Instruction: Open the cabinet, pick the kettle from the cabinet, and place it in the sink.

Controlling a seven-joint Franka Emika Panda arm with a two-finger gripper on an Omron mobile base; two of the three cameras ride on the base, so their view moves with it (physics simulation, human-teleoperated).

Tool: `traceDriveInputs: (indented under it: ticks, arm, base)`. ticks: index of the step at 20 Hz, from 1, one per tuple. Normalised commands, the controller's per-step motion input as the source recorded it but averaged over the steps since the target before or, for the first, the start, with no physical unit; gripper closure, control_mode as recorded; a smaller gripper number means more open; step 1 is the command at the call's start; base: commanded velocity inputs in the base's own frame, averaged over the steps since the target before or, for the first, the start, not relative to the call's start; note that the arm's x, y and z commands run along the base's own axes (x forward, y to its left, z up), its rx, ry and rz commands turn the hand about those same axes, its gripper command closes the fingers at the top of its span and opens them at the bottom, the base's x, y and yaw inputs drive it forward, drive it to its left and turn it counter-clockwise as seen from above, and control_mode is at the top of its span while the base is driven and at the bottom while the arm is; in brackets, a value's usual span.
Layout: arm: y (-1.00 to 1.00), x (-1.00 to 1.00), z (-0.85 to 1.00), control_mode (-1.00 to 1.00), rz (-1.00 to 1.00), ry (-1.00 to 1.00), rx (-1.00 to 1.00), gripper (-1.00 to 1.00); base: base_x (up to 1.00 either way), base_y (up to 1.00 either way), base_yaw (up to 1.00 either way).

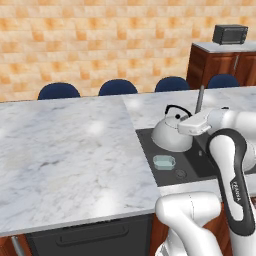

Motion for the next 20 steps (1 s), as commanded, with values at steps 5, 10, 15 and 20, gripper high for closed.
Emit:
traceDriveInputs:
  ticks: [5, 10, 15, 20]
  arm:
    - [0.0, 0.03, 0.0, -1.0, -0.33, 0.03, 0.0, 1.0]
    - [-0.05, 0.01, 0.01, -1.0, -0.26, 0.05, 0.0, 1.0]
    - [-0.05, 0.05, 0.0, -1.0, -0.25, 0.15, 0.0, 1.0]
    - [-0.13, 0.06, -0.01, -1.0, -0.28, 0.18, 0.0, 1.0]
  base:
    - [0.0, 0.0, 0.0]
    - [0.0, 0.0, 0.0]
    - [0.0, 0.0, 0.0]
    - [0.0, 0.0, 0.0]
